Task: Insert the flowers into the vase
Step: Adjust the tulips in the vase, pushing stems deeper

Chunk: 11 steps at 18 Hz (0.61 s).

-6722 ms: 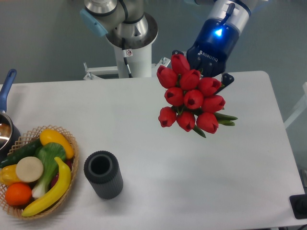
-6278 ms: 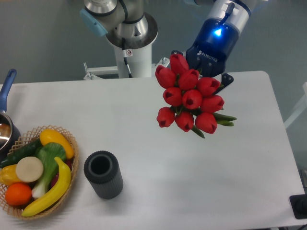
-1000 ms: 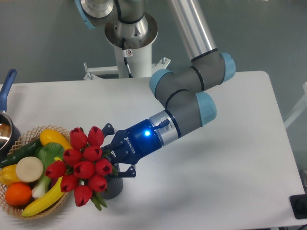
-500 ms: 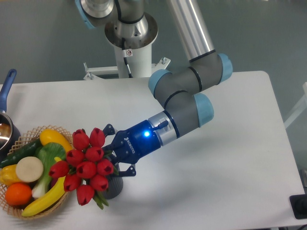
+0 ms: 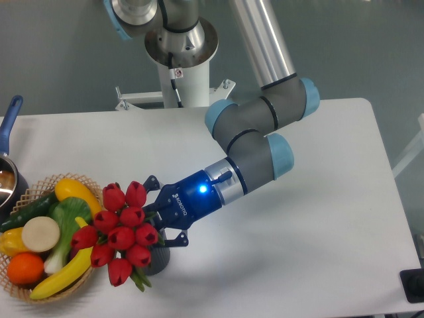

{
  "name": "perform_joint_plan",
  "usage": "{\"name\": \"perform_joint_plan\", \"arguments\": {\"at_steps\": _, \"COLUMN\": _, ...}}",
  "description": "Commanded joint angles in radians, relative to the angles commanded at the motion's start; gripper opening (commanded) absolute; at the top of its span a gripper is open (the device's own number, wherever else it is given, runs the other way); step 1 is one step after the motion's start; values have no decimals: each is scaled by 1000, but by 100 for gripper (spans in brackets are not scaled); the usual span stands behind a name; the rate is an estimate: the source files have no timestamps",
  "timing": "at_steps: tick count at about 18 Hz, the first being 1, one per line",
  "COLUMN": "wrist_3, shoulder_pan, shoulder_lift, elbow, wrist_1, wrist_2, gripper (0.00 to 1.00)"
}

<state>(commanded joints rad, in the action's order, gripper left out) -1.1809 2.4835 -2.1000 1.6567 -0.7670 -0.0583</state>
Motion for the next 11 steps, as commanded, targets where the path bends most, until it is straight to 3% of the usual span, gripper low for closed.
{"name": "perform_joint_plan", "arguments": {"at_steps": 11, "wrist_3": -46, "shoulder_pan": 12, "shoulder_lift": 2, "elbow": 43, "wrist_1": 2, "wrist_2": -3, "gripper": 37}}
